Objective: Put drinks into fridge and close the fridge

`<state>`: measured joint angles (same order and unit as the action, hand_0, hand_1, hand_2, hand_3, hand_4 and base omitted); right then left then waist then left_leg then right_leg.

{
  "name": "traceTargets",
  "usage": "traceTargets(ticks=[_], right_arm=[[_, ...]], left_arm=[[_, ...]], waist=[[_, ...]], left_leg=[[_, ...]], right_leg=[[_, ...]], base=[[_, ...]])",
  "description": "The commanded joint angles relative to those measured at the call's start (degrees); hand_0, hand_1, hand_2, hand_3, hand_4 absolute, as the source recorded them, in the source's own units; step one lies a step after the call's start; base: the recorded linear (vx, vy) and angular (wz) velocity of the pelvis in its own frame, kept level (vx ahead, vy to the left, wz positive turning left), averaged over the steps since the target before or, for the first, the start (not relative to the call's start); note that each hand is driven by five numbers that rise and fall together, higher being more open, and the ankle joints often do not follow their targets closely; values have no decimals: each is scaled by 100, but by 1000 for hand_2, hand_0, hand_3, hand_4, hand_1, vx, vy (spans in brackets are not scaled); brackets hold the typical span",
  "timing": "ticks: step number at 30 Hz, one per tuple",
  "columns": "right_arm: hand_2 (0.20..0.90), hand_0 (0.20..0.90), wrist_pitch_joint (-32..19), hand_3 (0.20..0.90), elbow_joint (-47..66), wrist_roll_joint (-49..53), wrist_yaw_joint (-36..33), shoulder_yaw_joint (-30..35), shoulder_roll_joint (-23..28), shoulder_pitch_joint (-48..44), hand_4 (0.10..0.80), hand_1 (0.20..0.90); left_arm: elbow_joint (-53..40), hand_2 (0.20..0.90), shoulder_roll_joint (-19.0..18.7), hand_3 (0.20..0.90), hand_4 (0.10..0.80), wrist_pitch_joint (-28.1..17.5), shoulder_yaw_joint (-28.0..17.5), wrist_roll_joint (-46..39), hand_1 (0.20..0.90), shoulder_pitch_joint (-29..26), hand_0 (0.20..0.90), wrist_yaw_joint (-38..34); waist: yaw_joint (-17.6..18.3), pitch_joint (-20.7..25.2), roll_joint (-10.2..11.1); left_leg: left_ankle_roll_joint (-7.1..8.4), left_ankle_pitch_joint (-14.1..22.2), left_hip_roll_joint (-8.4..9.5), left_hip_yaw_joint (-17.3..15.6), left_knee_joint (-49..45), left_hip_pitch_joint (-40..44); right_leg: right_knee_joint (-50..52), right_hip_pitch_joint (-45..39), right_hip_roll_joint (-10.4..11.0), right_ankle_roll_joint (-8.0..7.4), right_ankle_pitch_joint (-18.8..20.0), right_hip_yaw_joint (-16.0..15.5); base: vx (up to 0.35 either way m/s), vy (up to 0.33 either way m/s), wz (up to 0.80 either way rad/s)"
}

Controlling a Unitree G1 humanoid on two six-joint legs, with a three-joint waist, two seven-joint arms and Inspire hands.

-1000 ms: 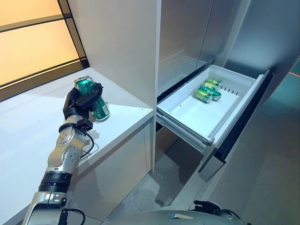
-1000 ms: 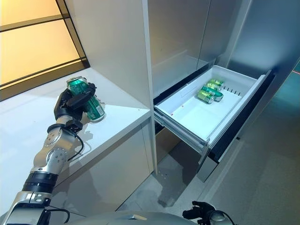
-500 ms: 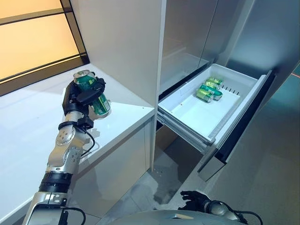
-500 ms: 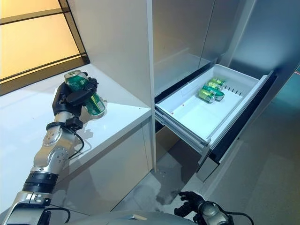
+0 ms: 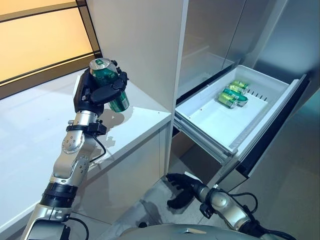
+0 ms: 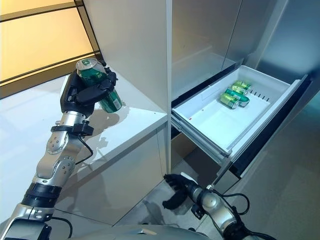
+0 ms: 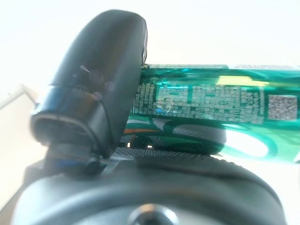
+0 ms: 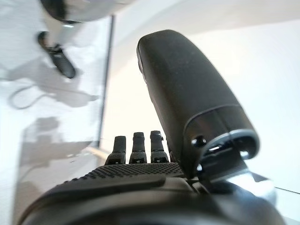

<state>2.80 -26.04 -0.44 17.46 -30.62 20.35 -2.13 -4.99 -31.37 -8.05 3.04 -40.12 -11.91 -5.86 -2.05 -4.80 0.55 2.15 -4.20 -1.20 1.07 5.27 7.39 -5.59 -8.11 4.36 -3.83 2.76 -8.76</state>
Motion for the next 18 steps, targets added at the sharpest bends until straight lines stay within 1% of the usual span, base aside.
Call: traceTargets(ticks=[1,4,5,7,10,16,17,18], right_arm=[[900,900,-455,900,893,811,645,-63,78,-839,800,900],[900,900,-287,900,1326,1377,1117,-37,53,-1103,800,900],[900,900,-183,900,1558,1654,1454,-18,52,-1279,800,900],[900,900,-217,900,1745,1809,1740,-46,63,-1413,800,900],[900,900,-184,900,2189,2064,2048,-72,141,-1720,800,900],[900,900,-209,900,2979,2400,2191,-168,189,-2114,800,900],[900,900,-223,900,3146,2554,2147,-168,191,-2168,800,900],[900,900,-513,900,3232,2686,2473,12,378,-1990,800,900]], left_arm=[[-776,300,-338,200,100,-1114,149,186,300,-1509,300,274],[-818,300,-290,200,100,-1184,215,118,300,-1456,300,460],[-900,300,-261,200,100,-1184,242,92,300,-1428,300,554],[-994,300,-258,200,100,-1151,261,108,300,-1417,300,551],[-1060,300,-239,200,100,-1194,292,87,300,-1403,300,643],[-1228,300,-155,200,100,-1216,344,103,300,-1349,300,769],[-1272,300,-137,200,100,-1242,348,104,300,-1330,300,815],[-1273,300,-151,200,100,-1303,262,71,300,-1237,300,937]], waist=[[-45,280,-52],[-80,266,-36],[-101,271,-23],[-126,276,-10],[-156,287,17],[-181,309,60],[-181,309,69],[-160,323,72]], left_leg=[[-111,670,388,406,-27,20],[-120,652,386,399,-27,23],[-124,641,388,397,-27,18],[-125,633,390,393,-27,15],[-133,622,390,376,-27,21],[-147,622,389,357,-27,27],[-156,567,398,352,-27,-9],[-159,571,398,341,-27,-24]], right_leg=[[82,-125,-197,-33,-469,-66],[84,-135,-198,-26,-459,-83],[82,-135,-198,-24,-452,-88],[78,-137,-198,-25,-445,-94],[74,-142,-190,-29,-432,-107],[70,-133,-191,-35,-409,-83],[70,-95,-184,-32,-358,-81],[76,-71,-187,-37,-355,-68]], base=[[-29,8,6],[-15,5,3],[0,0,0],[0,0,0],[0,0,0],[-6,1,0],[-41,11,0],[-62,10,-1]])
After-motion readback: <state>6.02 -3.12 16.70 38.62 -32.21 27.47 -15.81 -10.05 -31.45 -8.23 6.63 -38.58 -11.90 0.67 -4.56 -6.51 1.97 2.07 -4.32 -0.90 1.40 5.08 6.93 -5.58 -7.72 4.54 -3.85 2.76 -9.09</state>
